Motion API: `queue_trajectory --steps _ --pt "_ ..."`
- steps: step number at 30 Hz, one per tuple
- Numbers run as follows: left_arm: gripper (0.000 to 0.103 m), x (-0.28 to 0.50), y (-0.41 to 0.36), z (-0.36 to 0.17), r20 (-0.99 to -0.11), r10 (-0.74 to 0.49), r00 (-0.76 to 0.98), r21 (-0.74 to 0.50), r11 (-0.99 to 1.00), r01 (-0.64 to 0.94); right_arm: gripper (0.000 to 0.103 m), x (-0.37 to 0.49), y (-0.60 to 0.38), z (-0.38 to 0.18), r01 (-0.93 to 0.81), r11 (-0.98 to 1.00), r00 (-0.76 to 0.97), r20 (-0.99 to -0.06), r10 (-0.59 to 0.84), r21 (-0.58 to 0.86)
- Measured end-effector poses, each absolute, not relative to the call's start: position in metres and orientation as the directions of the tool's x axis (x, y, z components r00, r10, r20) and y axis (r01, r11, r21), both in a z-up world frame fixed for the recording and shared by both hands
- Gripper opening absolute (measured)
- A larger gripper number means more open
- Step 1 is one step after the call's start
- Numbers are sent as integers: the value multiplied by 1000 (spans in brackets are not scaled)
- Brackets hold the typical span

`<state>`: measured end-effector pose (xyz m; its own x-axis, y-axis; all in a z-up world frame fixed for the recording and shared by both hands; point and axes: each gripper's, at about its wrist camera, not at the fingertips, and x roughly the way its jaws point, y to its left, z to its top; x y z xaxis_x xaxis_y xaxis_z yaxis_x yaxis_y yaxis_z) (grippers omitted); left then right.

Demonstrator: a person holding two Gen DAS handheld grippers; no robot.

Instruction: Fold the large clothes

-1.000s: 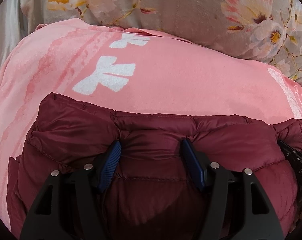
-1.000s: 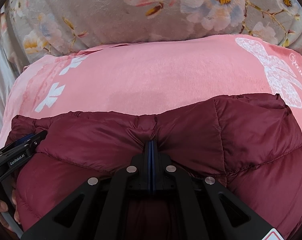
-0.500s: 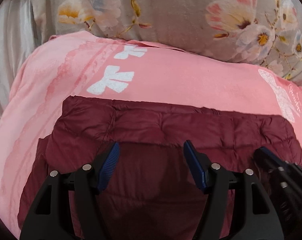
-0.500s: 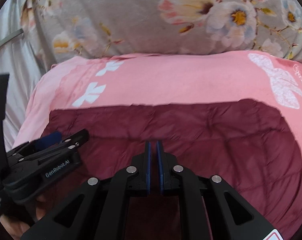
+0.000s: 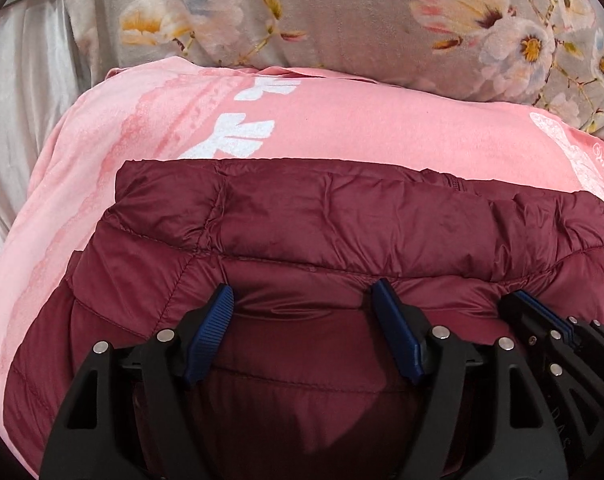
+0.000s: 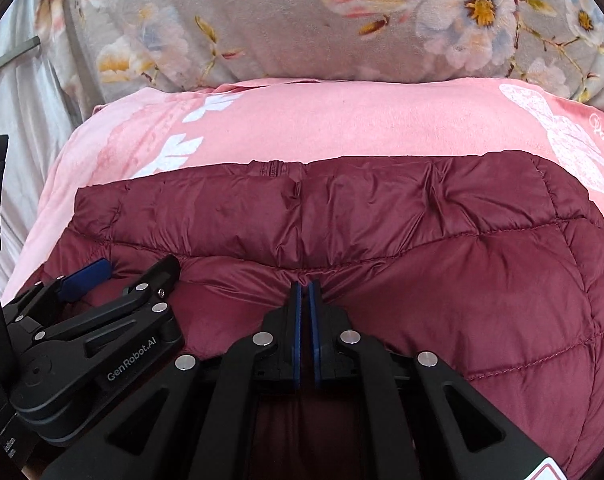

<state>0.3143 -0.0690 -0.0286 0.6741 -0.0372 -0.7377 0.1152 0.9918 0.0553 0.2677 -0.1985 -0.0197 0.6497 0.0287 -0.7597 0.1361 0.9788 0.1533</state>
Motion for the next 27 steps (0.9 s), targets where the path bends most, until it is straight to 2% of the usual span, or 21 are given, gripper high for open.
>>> queue_trajectory --steps 16,19,23,27 --pt "71 316 -72 -32 -739 -19 673 78 990 114 5 271 -199 -21 135 980 639 -769 25 144" --pt "76 316 -65 -31 -742 -71 666 20 992 128 5 271 -198 -21 134 980 639 -768 28 147" --pt "77 293 -33 -11 -736 -128 664 -89 992 93 6 267 -195 -14 133 983 636 -771 10 123" --pt "87 252 19 13 -721 -139 678 -170 985 21 10 243 -179 8 92 981 653 -755 68 169"
